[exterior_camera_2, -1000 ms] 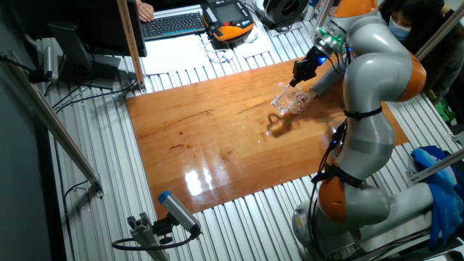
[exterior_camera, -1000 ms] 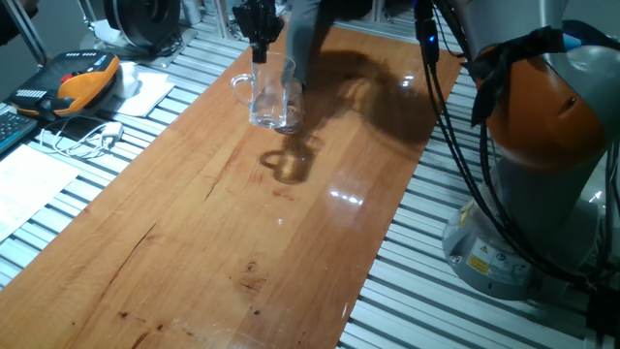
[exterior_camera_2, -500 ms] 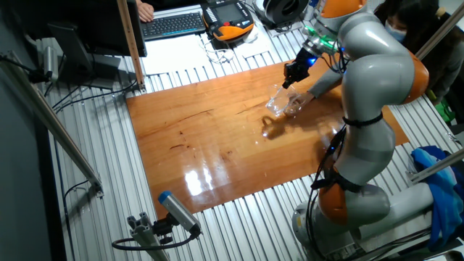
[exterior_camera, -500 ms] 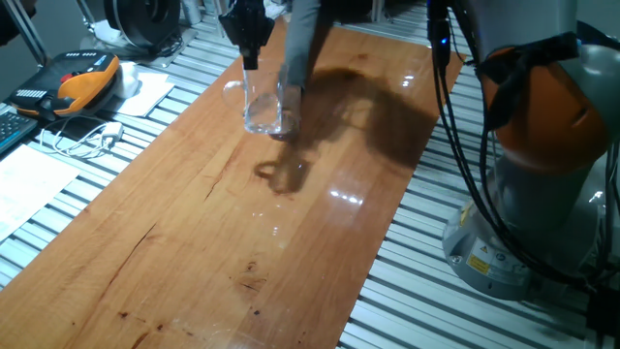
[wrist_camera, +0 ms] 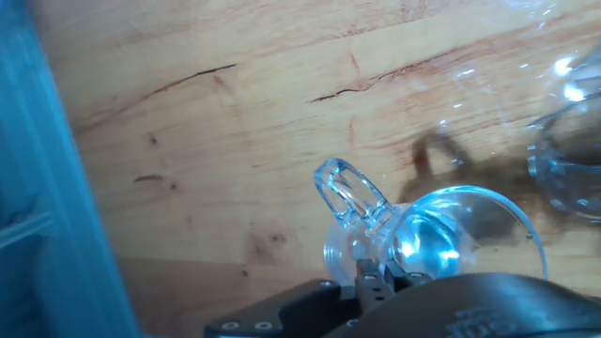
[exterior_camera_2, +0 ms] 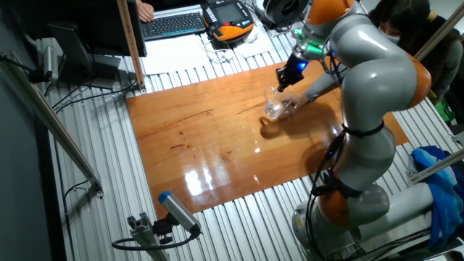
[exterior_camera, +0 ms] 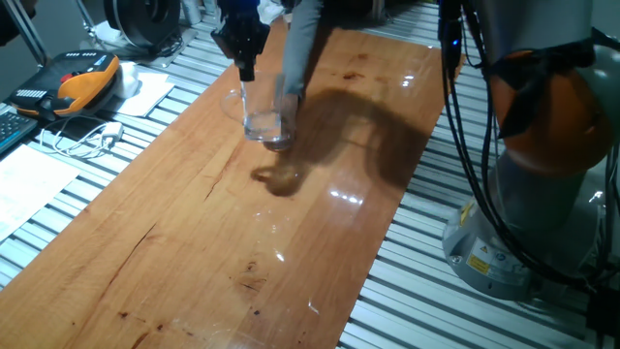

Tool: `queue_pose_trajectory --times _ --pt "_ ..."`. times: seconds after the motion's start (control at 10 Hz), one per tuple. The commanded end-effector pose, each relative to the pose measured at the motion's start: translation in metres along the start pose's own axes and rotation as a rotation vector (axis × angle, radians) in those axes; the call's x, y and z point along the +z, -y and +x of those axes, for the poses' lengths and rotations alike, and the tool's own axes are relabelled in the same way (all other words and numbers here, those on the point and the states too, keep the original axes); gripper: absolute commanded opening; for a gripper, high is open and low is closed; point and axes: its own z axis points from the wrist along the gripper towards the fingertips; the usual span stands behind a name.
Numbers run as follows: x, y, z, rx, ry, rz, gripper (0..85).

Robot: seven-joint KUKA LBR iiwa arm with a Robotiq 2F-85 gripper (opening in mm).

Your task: Pour the water from one cup into another empty cup

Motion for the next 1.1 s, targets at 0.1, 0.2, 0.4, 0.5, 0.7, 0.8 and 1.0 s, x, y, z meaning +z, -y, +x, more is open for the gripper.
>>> queue_pose_trajectory --times 0.1,0.2,0.4,0.5,0.7,0.8,1.0 --pt "0.007 -0.005 0.001 0.032 0.036 0.043 0.0" --pt "0.012 -0.009 0.003 0.045 0.055 0.065 0.0" --pt "0.026 -0.017 0.005 0.082 0.091 0.101 0.0" --pt "0.032 -0.02 0.005 0.093 0.115 0.125 0.0" --pt "0.041 -0.024 0.005 0.109 0.14 0.143 0.0" --pt "0.046 -0.026 0.005 0.119 0.151 0.14 0.0" --pt "0.058 -0.03 0.007 0.134 0.165 0.128 0.0"
